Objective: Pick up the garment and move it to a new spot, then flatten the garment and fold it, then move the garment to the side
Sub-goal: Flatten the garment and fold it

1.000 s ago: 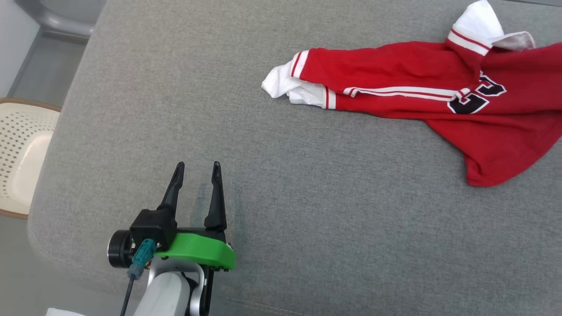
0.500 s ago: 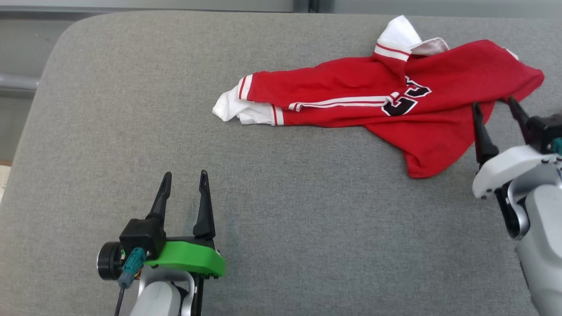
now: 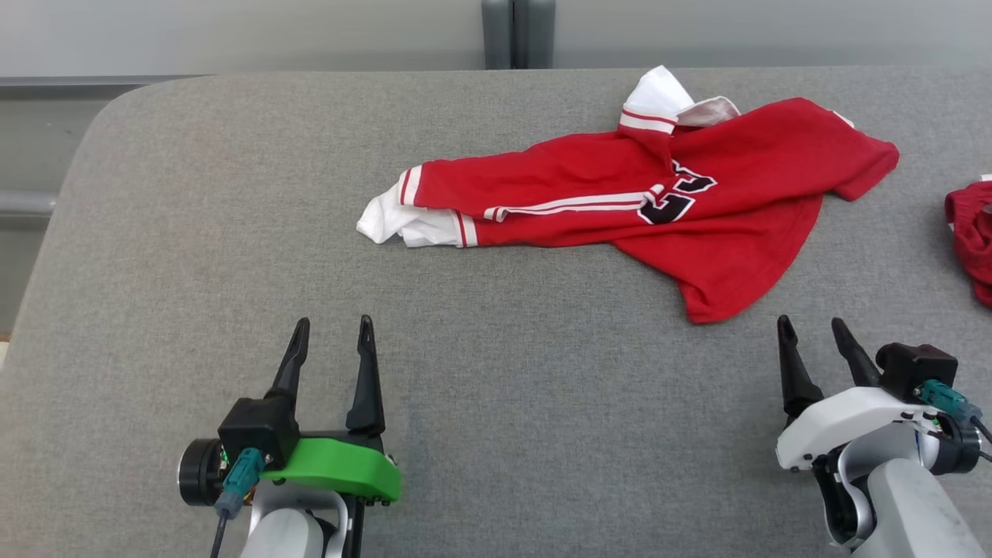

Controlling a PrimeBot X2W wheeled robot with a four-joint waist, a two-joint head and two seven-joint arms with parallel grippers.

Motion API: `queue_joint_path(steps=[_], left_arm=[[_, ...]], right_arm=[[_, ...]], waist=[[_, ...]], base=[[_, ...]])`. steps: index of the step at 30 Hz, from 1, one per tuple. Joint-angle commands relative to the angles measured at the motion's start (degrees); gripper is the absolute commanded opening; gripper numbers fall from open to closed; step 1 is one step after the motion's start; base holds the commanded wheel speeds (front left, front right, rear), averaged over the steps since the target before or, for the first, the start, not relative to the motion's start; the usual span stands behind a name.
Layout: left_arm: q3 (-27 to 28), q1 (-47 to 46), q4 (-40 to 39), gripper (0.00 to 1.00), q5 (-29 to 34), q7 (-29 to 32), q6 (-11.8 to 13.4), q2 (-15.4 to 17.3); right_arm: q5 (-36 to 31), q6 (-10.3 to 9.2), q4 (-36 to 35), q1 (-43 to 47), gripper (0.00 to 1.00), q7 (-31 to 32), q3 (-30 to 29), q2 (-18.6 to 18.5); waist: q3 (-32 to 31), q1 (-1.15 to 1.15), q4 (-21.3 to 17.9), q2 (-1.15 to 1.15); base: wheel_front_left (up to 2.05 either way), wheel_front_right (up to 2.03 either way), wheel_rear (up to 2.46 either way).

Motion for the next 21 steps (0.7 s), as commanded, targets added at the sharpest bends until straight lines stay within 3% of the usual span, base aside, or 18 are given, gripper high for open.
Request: queue_joint_path(steps=[1, 12, 21], left_arm=[[-0.1, 0.5, -0.1, 1.00, -0.1, -0.2, -0.1, 0.2], [-1.0, 0.3, -0.4, 1.00, -1.0, -0.2, 0.4, 0.2], [-1.3, -0.4, -0.6, 1.00, -1.4, -0.2, 0.6, 0.2]], right_arm=[[-0.9, -0.05, 0.4, 0.7, 1.00, 0.0, -0.6, 0.9], [-2.2, -0.05, 2.6, -2.5, 1.00, 0.7, -2.4, 4.1], [-4.4, -0.05, 7.5, -7.6, 1.00, 4.5, -1.6, 4.4]], waist=[[0.2, 0.00, 1.0, 0.00], [1.1, 0.00, 4.8, 0.00], [2.1, 0.00, 6.1, 0.00]], base=[[0.00, 0.00, 0.00], [0.00, 0.00, 0.00], [0.00, 0.00, 0.00]])
